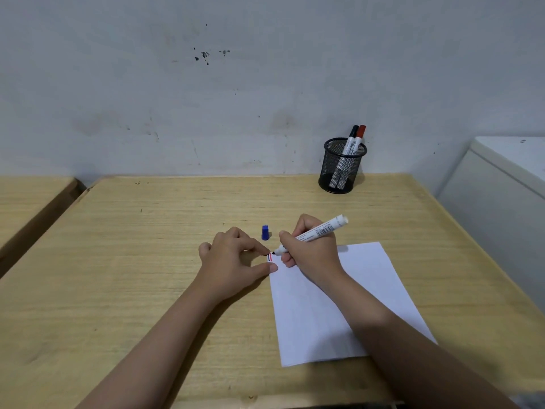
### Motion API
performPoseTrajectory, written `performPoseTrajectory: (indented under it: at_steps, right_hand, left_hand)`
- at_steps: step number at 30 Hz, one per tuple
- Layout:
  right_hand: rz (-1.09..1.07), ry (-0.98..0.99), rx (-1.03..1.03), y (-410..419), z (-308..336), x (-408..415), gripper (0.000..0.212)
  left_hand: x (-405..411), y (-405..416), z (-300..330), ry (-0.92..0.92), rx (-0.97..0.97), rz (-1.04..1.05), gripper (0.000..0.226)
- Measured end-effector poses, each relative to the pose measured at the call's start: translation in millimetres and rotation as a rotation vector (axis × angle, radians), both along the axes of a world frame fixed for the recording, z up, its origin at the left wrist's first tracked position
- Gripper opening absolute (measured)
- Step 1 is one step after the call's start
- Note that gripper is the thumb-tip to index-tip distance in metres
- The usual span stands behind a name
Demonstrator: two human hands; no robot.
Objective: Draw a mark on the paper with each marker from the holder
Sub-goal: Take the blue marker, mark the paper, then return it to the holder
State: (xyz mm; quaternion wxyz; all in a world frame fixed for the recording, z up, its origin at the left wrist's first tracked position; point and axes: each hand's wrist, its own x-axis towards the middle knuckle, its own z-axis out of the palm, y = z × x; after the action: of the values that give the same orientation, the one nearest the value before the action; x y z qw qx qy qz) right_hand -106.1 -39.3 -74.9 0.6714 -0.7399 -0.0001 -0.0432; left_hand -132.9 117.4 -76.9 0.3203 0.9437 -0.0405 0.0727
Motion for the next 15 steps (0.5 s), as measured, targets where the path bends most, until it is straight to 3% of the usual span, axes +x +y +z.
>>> performPoseTrajectory:
  at_steps: [15]
  right_hand:
    - [0.035,0.045,-0.055,-0.1,-0.4,0.6,0.032]
  left_hand:
    - [1.1,-0.1,-1.8,-0.008,0.067,0.003,0.032]
